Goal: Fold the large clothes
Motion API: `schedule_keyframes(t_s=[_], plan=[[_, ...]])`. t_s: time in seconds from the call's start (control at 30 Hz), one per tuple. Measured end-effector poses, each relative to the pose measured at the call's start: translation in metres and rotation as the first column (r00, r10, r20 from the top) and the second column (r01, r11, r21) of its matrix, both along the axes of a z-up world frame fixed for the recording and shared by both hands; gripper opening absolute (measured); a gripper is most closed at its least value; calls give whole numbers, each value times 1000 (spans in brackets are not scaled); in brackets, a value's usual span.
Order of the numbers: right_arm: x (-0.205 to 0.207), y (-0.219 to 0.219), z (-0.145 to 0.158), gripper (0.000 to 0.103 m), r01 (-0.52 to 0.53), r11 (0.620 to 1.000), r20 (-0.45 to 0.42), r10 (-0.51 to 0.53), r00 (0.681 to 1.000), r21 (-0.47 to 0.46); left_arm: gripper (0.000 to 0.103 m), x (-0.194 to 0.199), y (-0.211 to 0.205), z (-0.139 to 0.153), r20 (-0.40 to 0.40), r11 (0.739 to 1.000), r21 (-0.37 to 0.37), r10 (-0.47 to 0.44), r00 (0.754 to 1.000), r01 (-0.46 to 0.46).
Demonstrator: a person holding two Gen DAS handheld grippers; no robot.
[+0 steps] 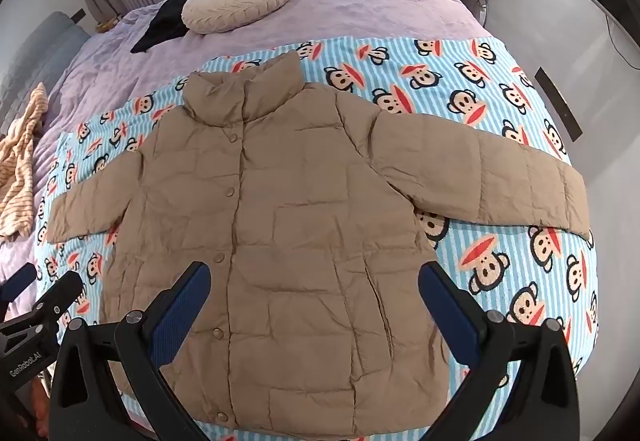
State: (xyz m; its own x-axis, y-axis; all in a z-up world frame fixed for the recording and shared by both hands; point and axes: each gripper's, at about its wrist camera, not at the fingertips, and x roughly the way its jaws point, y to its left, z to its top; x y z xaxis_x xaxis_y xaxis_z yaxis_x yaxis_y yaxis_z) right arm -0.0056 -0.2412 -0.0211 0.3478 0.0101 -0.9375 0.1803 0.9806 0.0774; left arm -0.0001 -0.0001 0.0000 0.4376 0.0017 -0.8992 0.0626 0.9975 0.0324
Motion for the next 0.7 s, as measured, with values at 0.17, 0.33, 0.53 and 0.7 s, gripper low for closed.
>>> schedule_keyframes(t_s=[0.17, 0.33, 0.53, 0.7], plan=[[1, 0, 1, 103, -2, 1000, 0, 2, 1000, 2, 103, 1, 0, 0, -1, 1000, -4, 12, 1000, -12], [-3, 3, 1, 103, -11, 1000, 5, 11, 1000, -2, 103, 0, 2, 2, -1, 1000, -7, 18, 1000, -18], [-4, 5, 2, 103, -10, 1000, 6, 10, 1000, -4, 103, 3, 3, 5, -5, 1000, -9, 20, 1000, -20], [-7, 7, 3, 103, -4, 1000, 12, 4, 1000, -3, 103, -3, 0, 8, 3, 1000, -5, 14, 1000, -14]])
